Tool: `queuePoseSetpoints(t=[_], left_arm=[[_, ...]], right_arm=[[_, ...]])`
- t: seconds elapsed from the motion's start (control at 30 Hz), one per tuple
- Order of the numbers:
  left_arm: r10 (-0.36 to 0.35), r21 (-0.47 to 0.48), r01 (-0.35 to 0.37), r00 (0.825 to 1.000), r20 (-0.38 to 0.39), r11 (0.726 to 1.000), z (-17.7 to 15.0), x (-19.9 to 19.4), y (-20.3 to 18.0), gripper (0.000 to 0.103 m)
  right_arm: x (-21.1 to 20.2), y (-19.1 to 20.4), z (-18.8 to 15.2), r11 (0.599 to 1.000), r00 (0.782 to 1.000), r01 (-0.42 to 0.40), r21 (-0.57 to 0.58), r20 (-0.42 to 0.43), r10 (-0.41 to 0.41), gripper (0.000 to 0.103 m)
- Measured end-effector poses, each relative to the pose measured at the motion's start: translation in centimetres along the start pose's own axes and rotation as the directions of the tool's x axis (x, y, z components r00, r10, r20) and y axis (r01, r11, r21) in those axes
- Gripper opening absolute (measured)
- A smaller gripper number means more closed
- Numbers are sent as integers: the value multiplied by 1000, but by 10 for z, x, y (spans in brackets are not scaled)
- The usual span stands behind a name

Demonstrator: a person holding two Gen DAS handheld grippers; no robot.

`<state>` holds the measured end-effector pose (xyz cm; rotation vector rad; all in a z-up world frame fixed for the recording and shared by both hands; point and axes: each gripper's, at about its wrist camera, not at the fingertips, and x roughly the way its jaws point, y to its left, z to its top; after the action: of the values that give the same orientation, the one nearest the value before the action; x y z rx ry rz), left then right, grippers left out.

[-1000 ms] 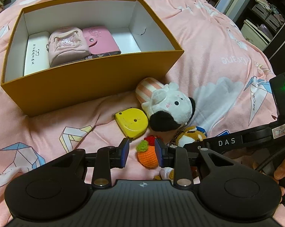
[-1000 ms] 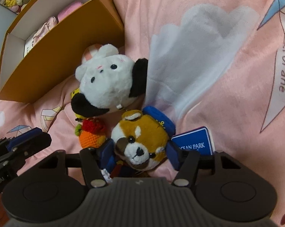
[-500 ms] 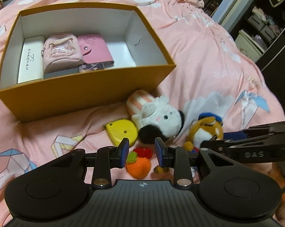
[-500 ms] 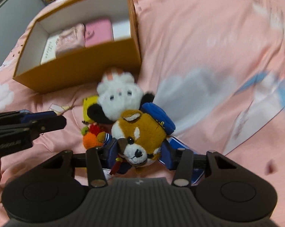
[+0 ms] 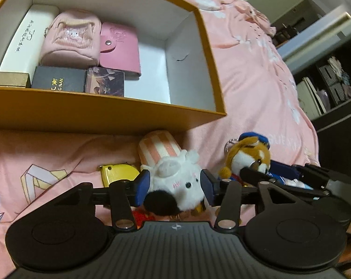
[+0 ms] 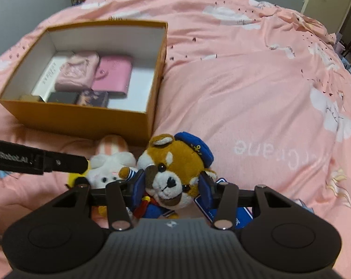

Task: Organize objects
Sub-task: 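Grasp the white striped-hat plush with the left tool while the right tool holds the dog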

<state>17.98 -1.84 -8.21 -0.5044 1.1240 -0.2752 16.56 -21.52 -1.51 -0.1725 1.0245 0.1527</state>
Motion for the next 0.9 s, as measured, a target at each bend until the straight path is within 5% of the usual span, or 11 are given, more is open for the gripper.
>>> queuePoseSetpoints(t=[0.43,0.9], left_arm=[[-20,-101,10,995,-101,995,6,44,10,58],[19,-111,-33,992,-126,993,4,62,7,76]], right_arm=[[27,-29,-3,989,996,-82,123,-35,86,56],[38,-25,-8,989,995,-94,111,-12,96,58]])
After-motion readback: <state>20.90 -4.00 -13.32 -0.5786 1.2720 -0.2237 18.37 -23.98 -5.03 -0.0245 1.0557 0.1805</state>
